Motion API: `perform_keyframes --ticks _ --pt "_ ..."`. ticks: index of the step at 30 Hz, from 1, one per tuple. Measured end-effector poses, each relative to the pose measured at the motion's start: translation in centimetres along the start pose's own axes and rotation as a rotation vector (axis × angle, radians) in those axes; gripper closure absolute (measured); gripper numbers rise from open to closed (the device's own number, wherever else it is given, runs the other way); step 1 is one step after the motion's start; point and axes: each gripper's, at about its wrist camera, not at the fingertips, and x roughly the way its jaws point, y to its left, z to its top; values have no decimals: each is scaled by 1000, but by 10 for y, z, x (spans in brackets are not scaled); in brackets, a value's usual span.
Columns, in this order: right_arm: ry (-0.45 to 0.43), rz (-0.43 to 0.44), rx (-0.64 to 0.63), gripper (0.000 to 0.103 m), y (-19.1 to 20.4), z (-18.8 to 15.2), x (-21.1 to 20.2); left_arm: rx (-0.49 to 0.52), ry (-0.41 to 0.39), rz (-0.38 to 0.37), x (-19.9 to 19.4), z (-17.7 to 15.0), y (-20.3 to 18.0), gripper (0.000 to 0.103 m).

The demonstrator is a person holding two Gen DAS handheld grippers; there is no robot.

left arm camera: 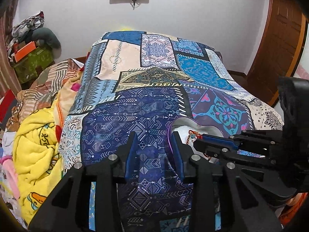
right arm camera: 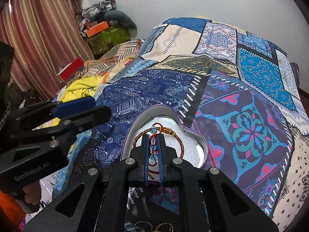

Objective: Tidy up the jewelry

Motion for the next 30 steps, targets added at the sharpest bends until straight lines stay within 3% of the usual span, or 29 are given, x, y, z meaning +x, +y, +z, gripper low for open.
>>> perform_keyframes --ticks 2,4,6,21,30 --pt "19 -3 -1 83 1 1 1 0 -7 8 -3 0 0 61" --pt "25 -2 3 67 1 0 -2 -3 -19 18 -8 0 1 56" --pt "17 -9 3 61 3 -1 -6 -8 -25 21 -13 0 1 54" --pt "-83 -106 24 59 -7 -14 -87 15 -70 8 -59 -4 -17 46" --pt "-56 -234 70 59 -37 -54 -128 80 -6 -47 -64 -29 -50 43"
